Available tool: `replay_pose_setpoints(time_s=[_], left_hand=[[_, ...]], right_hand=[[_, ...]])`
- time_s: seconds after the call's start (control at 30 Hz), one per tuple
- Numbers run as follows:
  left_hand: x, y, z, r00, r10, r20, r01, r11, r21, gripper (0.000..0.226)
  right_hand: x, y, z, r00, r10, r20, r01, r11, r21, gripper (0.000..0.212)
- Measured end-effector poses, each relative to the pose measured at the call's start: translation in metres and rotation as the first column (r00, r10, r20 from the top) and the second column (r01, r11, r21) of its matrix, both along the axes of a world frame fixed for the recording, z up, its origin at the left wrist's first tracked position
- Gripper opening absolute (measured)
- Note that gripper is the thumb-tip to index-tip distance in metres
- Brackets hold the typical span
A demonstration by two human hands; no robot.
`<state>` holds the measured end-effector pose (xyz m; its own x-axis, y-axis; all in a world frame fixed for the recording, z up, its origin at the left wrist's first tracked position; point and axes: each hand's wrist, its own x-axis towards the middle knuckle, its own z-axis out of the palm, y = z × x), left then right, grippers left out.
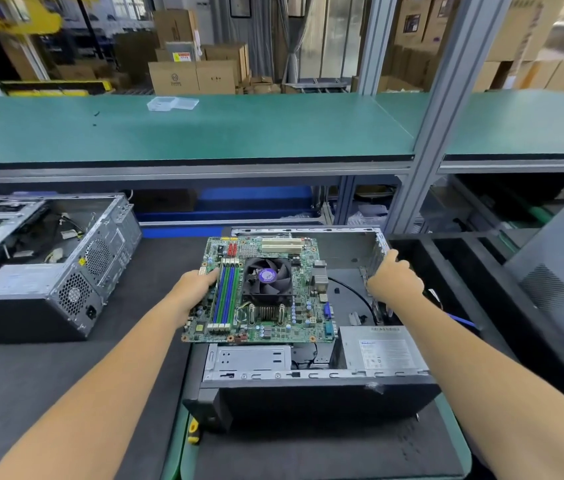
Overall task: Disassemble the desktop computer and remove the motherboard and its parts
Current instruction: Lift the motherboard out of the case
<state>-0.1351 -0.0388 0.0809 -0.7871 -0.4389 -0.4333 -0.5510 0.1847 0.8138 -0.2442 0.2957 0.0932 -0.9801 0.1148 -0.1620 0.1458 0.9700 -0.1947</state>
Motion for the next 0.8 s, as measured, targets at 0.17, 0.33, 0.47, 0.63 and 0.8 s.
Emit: replay_pose_setpoints(time_s=[0.17,0.33,0.47,0.63,0.8], left_hand=[[-0.005,-0.004,-0.003,0.999,-0.032,-0.008,0.032,0.999,-0.027,0.07],[-0.008,-0.006,-0.003,0.999,-0.031,-0.014,0.03,0.998,-0.049,0.071],[-0.011,-0.006,-0.003,1.0,-0.017,-0.026,0.015,0.997,-0.076,0.063],[-0.023,-0.008,-0.001,0.999,-0.024,-0.047,0.02,0.995,-0.093,0.04],[-0.044,-0.014,0.0,0.999,-0.02,-0.05,0.015,0.995,-0.099,0.059]], right_hand=[[-0.003,0.005,-0.008,0.998,0.023,-0.064,-0.024,1.0,-0.004,0.056],[-0.007,0.006,-0.006,0.992,-0.005,-0.127,-0.002,0.998,-0.057,0.016],[-0.01,0.003,-0.005,0.99,0.004,-0.14,-0.011,0.999,-0.053,0.015],[-0.023,-0.001,-0.005,0.991,0.005,-0.136,-0.014,0.998,-0.062,0.017],[-0.044,-0.007,-0.006,0.991,0.007,-0.137,-0.017,0.997,-0.074,0.019]])
